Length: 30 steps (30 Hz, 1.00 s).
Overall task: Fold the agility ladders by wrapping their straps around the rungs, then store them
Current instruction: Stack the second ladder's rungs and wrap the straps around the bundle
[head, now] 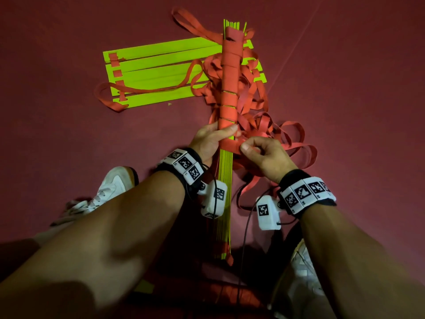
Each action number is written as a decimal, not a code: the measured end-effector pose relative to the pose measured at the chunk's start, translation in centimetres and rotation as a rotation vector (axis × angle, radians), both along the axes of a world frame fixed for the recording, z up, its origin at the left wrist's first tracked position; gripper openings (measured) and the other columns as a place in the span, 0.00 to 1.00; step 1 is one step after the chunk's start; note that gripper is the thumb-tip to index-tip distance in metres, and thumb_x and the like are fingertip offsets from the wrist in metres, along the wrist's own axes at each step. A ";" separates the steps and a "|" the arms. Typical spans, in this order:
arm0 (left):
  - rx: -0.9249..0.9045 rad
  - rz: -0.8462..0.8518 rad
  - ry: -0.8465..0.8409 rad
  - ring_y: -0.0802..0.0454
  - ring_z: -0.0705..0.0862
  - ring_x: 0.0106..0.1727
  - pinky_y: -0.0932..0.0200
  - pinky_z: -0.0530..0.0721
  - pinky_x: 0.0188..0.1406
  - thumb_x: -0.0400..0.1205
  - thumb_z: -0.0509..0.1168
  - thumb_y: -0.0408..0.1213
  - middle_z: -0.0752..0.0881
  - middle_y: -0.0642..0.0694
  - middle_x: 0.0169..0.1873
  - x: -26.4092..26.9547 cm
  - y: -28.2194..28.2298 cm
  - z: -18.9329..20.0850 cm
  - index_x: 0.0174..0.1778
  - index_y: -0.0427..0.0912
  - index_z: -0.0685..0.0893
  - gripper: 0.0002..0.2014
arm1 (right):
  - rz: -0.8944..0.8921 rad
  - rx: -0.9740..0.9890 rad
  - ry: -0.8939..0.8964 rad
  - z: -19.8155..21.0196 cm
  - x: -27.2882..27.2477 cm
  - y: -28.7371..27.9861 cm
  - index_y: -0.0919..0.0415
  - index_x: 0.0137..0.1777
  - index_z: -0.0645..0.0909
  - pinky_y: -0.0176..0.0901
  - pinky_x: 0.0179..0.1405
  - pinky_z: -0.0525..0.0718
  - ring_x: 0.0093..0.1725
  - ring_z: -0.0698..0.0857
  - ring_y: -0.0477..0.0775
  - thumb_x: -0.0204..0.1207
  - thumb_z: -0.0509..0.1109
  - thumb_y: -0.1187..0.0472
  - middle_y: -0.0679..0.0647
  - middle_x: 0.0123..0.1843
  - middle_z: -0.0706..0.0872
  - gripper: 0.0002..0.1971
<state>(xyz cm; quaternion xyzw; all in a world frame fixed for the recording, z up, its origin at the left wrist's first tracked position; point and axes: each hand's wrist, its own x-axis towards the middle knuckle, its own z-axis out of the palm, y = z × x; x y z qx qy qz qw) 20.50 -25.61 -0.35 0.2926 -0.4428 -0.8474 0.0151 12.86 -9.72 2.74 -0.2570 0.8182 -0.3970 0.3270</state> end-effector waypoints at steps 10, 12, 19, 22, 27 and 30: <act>0.026 0.064 -0.066 0.36 0.86 0.46 0.36 0.87 0.52 0.80 0.71 0.35 0.87 0.30 0.47 0.0 0.7 1.2 0.57 0.28 0.84 0.15 | -0.032 -0.012 -0.118 -0.3 0.5 -0.1 0.53 0.38 0.83 0.64 0.45 0.87 0.34 0.87 0.60 0.84 0.69 0.54 0.56 0.34 0.89 0.13; 0.004 0.079 -0.089 0.40 0.87 0.41 0.41 0.86 0.49 0.79 0.71 0.35 0.87 0.35 0.41 0.0 0.9 1.0 0.50 0.32 0.87 0.10 | -0.043 0.022 -0.086 -0.3 0.6 0.0 0.56 0.39 0.83 0.66 0.46 0.88 0.37 0.90 0.64 0.83 0.70 0.51 0.57 0.37 0.91 0.13; 0.075 0.093 -0.106 0.29 0.85 0.44 0.18 0.83 0.48 0.82 0.66 0.36 0.85 0.19 0.48 0.6 1.5 1.2 0.55 0.26 0.85 0.15 | -0.095 0.064 -0.073 -0.8 0.8 0.3 0.61 0.43 0.83 0.58 0.43 0.88 0.32 0.88 0.53 0.83 0.71 0.57 0.53 0.32 0.91 0.09; 0.011 0.142 -0.132 0.39 0.87 0.36 0.45 0.88 0.40 0.84 0.64 0.33 0.88 0.30 0.36 0.3 1.2 0.4 0.45 0.29 0.87 0.10 | -0.042 0.043 -0.116 -0.9 0.5 0.5 0.59 0.45 0.84 0.55 0.46 0.88 0.36 0.90 0.54 0.84 0.68 0.65 0.52 0.35 0.92 0.06; -0.102 0.164 -0.260 0.51 0.80 0.24 0.58 0.78 0.29 0.86 0.64 0.36 0.82 0.46 0.23 0.0 0.9 -0.3 0.31 0.39 0.82 0.16 | -0.015 -0.001 -0.149 -0.8 0.6 -0.3 0.51 0.55 0.79 0.44 0.35 0.79 0.28 0.83 0.48 0.86 0.63 0.67 0.48 0.29 0.85 0.09; -0.140 0.185 -0.290 0.46 0.83 0.32 0.50 0.84 0.39 0.76 0.69 0.49 0.84 0.40 0.30 0.0 0.7 -1.1 0.31 0.42 0.87 0.14 | 0.026 0.057 -0.112 -0.4 0.9 -0.8 0.55 0.57 0.83 0.39 0.28 0.75 0.24 0.78 0.47 0.86 0.62 0.63 0.50 0.28 0.82 0.08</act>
